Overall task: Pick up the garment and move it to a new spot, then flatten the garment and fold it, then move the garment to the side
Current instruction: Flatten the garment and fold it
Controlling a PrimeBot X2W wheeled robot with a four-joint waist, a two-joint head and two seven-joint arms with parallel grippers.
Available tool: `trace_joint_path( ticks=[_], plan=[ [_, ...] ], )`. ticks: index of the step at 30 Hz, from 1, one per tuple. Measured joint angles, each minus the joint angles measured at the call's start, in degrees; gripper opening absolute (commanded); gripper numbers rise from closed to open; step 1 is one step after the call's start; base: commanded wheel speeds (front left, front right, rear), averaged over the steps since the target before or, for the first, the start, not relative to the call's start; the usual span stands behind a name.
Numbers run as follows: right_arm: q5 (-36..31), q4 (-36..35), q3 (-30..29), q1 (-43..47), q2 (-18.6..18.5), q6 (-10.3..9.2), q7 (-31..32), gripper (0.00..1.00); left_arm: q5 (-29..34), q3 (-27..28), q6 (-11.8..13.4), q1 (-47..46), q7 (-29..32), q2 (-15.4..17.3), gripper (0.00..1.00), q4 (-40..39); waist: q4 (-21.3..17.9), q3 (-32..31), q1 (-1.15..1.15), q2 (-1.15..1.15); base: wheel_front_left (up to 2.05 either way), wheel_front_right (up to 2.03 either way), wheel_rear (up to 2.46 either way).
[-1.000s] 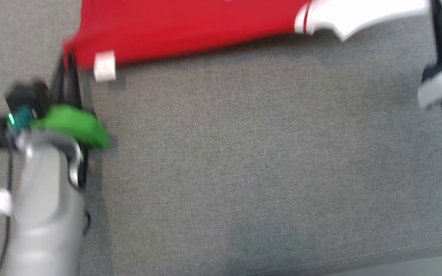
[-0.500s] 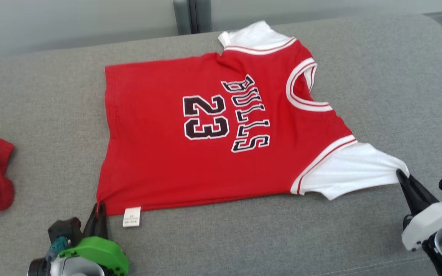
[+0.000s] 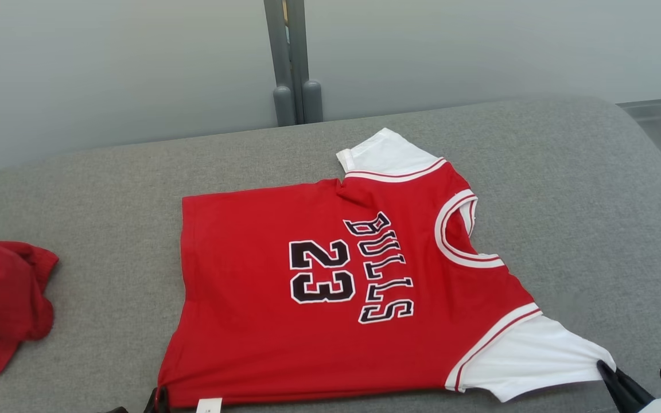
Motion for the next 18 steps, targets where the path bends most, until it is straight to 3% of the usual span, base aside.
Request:
trace_joint_path(
  ticks=[10,18],
  plan=[
    [-0.60,-6.14,-4.48,-0.51,-0.42,-0.11,0.00,0.00,-0.91,-2.42,-0.14,0.54,0.01,0.27,0.00,-9.72,1.96,0.31,0.00,0.00,0.00,0.00,0.00],
    [-5.44,-1.67,-3.92,-11.63,1.48,-0.44,0.00,0.00,-0.13,-6.89,0.02,-7.47,0.00,0.57,0.00,-8.65,3.46,3.27,0.00,0.00,0.00,0.00,0.00]
  ],
)
